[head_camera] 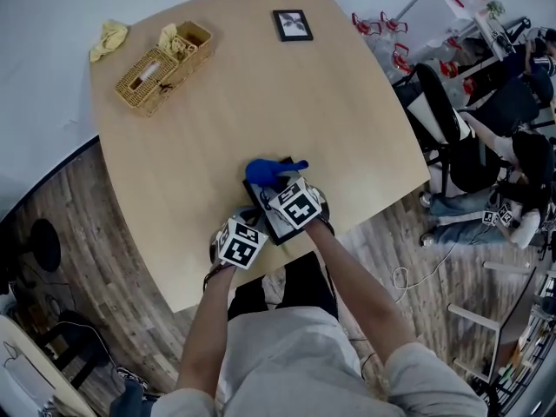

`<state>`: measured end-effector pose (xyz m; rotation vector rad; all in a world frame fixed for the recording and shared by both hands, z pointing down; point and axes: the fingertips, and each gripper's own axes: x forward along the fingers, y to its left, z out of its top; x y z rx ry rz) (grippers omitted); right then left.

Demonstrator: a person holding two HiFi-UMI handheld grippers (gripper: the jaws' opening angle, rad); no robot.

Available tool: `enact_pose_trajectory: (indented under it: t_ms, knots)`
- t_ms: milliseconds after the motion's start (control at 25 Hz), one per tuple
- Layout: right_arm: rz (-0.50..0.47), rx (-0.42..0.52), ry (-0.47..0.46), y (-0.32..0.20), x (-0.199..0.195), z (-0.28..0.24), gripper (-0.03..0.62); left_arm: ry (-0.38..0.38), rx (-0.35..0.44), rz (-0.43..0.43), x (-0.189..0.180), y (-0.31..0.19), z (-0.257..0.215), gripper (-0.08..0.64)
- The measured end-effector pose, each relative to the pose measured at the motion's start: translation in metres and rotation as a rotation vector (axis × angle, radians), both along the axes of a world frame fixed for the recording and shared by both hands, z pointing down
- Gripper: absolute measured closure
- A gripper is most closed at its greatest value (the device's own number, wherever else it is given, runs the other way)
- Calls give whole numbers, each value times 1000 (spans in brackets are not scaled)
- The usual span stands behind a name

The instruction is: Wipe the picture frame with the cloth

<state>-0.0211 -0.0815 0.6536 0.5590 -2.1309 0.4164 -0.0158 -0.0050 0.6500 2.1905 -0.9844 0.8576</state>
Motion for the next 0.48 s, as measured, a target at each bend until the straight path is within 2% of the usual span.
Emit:
enact_pose_trajectory:
  t_ms: [240,480]
  knots:
    - [-7,21,-74,-2,-15,-5,539,1,-2,-1,-1,-1,1,508]
    - [-125,-28,-66,15,-40,-2,539,-4,1,1,-1,-2,1,508]
